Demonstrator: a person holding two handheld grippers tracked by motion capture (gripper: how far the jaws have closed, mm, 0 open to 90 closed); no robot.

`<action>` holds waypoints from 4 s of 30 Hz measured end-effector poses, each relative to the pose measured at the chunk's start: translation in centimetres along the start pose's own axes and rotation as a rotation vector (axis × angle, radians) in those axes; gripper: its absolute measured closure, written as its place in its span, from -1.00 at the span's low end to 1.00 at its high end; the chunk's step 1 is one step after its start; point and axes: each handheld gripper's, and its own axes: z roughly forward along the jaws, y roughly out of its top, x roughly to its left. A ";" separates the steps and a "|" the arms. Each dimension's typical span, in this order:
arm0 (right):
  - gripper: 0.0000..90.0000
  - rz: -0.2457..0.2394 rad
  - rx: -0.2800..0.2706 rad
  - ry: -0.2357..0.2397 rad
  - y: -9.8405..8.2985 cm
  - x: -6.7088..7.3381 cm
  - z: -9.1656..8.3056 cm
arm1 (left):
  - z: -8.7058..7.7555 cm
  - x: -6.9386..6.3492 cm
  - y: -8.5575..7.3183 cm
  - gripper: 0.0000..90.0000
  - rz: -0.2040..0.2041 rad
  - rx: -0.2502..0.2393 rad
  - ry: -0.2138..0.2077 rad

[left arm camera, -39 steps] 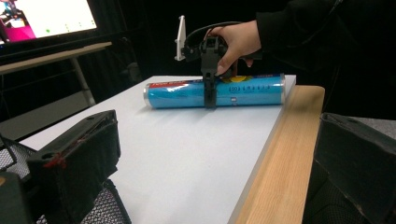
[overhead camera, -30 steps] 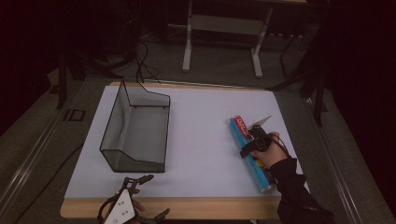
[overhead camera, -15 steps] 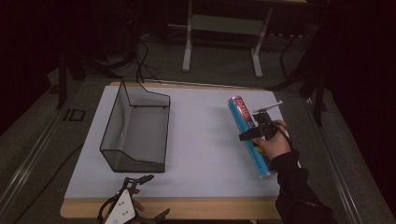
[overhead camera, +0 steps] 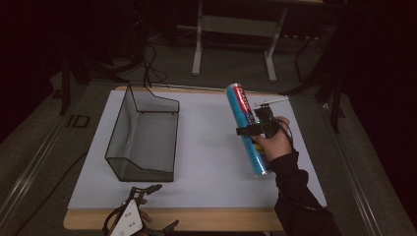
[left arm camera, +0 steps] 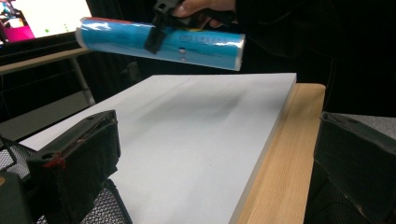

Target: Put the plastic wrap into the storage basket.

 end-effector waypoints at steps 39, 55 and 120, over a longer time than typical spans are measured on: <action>-0.30 -0.036 -0.202 0.172 7.1 14.4 5.1 | -0.3 0.2 0.1 -0.98 0.005 -0.010 -0.018; -0.30 0.040 -0.301 0.233 8.4 19.2 8.8 | -0.6 0.4 0.2 -0.98 0.007 -0.023 -0.005; -0.68 -0.134 -0.094 0.116 4.3 18.9 14.5 | -0.2 0.4 0.1 -0.98 0.000 -0.005 -0.017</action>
